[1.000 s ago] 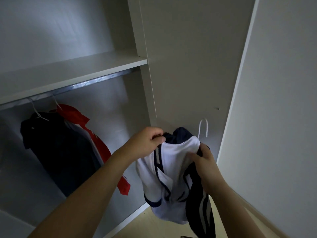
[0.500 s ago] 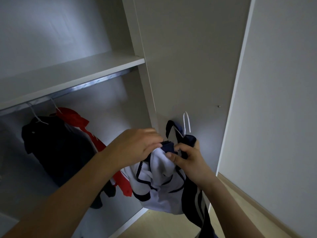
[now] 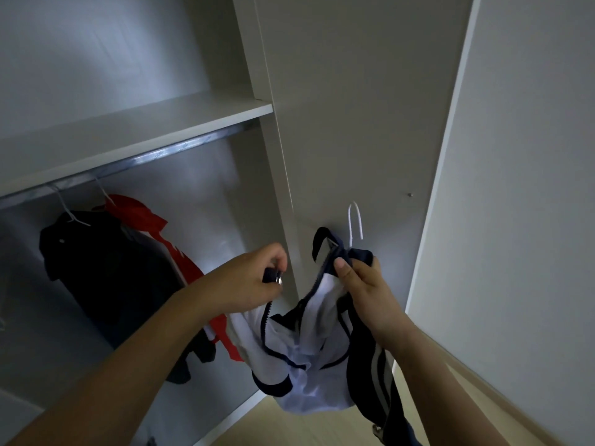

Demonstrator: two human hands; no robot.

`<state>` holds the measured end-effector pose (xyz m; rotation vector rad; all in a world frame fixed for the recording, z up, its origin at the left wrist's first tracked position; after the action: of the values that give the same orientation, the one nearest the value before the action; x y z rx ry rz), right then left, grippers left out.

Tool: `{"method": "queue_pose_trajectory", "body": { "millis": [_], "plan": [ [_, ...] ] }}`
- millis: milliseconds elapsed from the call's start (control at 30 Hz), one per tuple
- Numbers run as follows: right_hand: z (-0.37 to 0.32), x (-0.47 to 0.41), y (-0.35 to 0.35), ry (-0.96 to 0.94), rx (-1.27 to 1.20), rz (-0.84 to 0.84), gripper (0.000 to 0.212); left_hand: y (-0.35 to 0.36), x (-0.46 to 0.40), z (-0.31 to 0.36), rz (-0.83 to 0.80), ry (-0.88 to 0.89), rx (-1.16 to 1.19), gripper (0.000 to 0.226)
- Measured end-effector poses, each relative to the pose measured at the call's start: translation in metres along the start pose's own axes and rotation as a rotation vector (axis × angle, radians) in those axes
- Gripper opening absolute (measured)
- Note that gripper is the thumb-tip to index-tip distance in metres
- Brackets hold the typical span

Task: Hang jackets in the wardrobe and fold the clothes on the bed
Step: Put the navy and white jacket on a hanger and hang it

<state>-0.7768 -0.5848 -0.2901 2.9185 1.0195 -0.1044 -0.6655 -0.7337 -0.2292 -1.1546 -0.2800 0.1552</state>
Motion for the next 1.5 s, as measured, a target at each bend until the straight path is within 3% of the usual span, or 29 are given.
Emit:
{"method": "queue_pose_trajectory", "body": {
  "millis": [133,233,333,467,833,933,1067,1233,1500],
  "plan": [
    [-0.001,0.002,0.0,0.042,-0.021,-0.022,0.042,-0.01,0.004,0.01,0.084,0.087,0.387,0.015],
    [0.001,0.005,0.002,0.106,-0.104,-0.058,0.031,-0.01,0.002,0.016,0.157,0.111,0.434,0.007],
    [0.004,0.009,0.003,0.147,-0.115,-0.11,0.035,0.001,-0.001,0.02,0.141,0.117,0.449,0.012],
    [0.017,0.015,0.004,0.231,-0.16,-0.137,0.036,0.015,-0.003,0.02,0.067,0.066,0.381,0.025],
    [0.029,0.02,-0.009,0.222,-0.06,-0.084,0.035,0.023,-0.009,0.034,0.116,0.137,0.138,0.01],
    [0.022,0.022,-0.004,0.165,-0.087,-0.141,0.039,0.019,-0.011,0.032,0.225,0.145,0.151,0.001],
    [0.018,0.02,-0.004,0.099,-0.064,-0.157,0.034,0.008,-0.013,0.027,0.4,0.172,0.097,0.015],
    [0.023,0.019,-0.008,0.109,-0.031,-0.127,0.038,0.021,-0.015,0.028,0.335,0.19,-0.107,0.007],
    [0.023,0.015,-0.011,0.094,-0.043,-0.12,0.044,0.023,-0.018,0.028,0.285,0.221,-0.042,0.015]
  ]
}}
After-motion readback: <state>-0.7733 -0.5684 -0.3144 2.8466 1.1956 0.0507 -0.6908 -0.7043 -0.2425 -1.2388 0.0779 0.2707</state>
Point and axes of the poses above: each hand's wrist, its own x-axis away from the middle knuckle, its own y-axis out of the palm, z = x × y, the point moved 8 cm from there along -x, towards the middle knuckle, and after that the axes turned 10 degrees about -x, right-handed, at the moved point
